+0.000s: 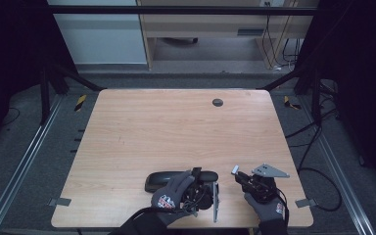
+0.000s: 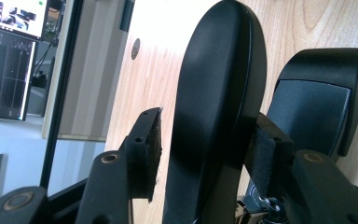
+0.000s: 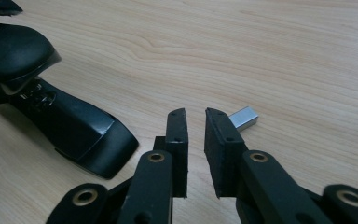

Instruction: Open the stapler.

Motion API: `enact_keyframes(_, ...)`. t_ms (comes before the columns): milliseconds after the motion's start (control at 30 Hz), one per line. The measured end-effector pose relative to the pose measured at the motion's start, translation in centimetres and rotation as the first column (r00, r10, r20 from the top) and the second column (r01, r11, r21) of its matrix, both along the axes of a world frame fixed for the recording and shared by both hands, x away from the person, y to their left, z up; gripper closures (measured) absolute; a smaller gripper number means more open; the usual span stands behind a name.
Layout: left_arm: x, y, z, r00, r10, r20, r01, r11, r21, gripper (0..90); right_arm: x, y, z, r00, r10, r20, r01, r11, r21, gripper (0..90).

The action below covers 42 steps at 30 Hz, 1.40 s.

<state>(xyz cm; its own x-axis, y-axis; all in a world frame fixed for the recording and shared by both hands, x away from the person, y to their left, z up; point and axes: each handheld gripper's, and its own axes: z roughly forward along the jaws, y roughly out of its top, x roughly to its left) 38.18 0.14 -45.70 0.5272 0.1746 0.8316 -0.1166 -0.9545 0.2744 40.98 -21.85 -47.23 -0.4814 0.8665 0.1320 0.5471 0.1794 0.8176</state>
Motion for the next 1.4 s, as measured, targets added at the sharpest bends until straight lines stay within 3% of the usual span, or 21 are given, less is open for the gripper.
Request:
enact_keyframes(700,-0.3,-0.4,-0.6,0.9987,0.006,0.050,-0.007,0.9997,0.022,57.6,0.0,2.4,-0.6,0.9967,0.073,-0.037,-0.071,0.997,0.042,88.6)
enact_keyframes(1067,-0.4,-0.5,-0.6,0.9965,-0.006,0.083,0.001,0.9983,0.058,58.3,0.1,3.6,-1.2,0.9926,0.112,-0.045,-0.110,0.993,0.049,90.0)
enact_keyframes(1233,-0.5,-0.4,-1.0,0.9958,0.002,0.092,-0.005,0.9996,0.029,58.5,0.1,4.5,-1.6,0.9897,0.129,-0.061,-0.127,0.991,0.046,90.0)
enact_keyframes(1400,-0.5,-0.4,-1.0,0.9957,0.009,0.092,-0.011,0.9995,0.029,58.7,0.1,4.9,-1.8,0.9879,0.138,-0.070,-0.135,0.990,0.048,90.0)
